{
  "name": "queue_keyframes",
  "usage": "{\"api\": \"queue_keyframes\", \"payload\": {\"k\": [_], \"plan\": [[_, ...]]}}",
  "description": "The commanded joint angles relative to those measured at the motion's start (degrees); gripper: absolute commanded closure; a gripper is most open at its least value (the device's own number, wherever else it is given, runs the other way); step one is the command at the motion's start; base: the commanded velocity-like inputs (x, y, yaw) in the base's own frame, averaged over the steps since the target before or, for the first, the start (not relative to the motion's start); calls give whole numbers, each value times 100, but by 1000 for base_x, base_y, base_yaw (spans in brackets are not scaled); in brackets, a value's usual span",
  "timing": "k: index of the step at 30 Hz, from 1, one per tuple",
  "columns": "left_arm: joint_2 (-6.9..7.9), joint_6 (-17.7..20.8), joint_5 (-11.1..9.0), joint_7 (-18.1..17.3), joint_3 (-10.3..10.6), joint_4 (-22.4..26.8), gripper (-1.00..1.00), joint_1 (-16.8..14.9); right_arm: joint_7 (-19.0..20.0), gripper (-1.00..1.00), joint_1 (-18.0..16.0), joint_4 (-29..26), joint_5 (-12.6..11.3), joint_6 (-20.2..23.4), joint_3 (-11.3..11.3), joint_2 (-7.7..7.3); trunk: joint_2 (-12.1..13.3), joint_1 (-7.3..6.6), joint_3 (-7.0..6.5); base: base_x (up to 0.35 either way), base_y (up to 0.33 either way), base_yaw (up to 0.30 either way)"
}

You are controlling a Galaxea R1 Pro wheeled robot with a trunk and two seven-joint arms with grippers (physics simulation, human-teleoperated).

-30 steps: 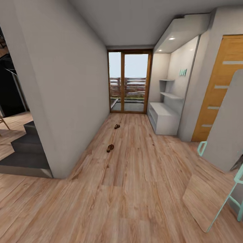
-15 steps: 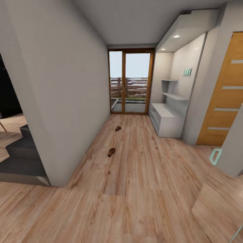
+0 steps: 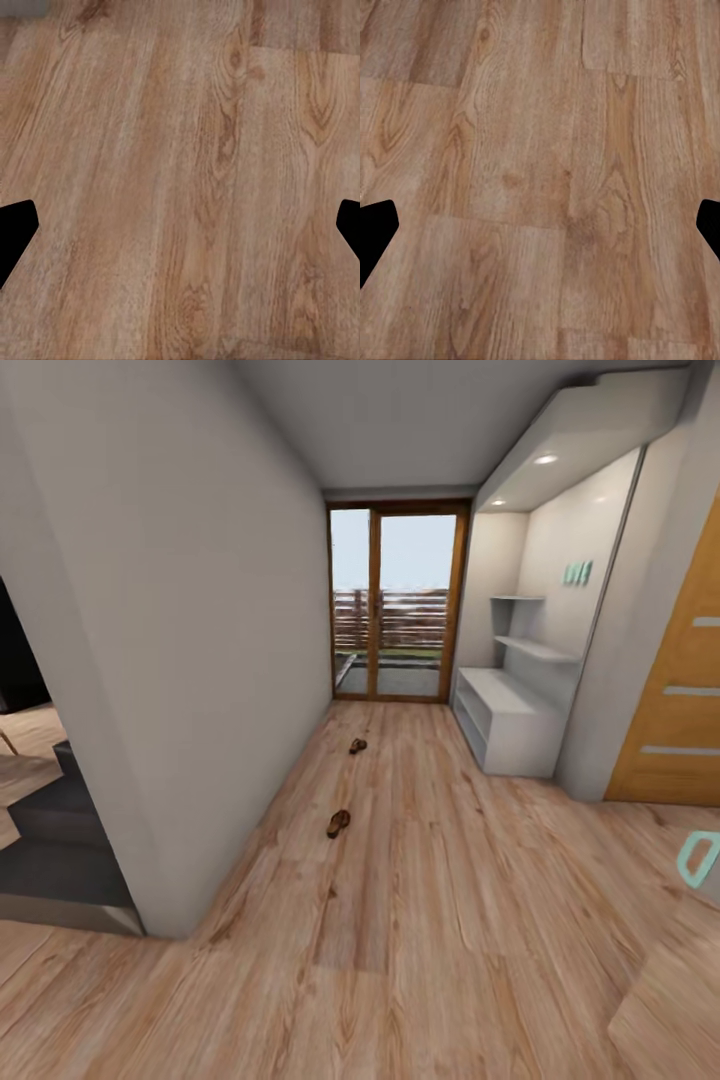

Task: Pick up the two gym shoes and the two sandals from the corridor floor and place them onto the hallstand (shoe rack) in the corridor, making sure they are on the rack and not on the floor. Arrange them so the two gym shoes are next to each other and the two sandals are next to each other.

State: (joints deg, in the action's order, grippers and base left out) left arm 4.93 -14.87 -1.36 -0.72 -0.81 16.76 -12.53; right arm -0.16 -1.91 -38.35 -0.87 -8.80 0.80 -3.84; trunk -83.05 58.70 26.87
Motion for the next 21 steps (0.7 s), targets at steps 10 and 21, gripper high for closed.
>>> {"api": "queue_keyframes", "payload": {"k": [10,21], "plan": [[-1,-20,-14,-12,-7,-11,-100,-4,-2,-100,-2,3,-9,-17,8,-3,-3,3,6,337,108,32],[-9,-21,-12,-12,-7,-19,-100,-4,-2,-100,-2,3,-9,-17,4,-3,-3,3,6,337,18,1]]}}
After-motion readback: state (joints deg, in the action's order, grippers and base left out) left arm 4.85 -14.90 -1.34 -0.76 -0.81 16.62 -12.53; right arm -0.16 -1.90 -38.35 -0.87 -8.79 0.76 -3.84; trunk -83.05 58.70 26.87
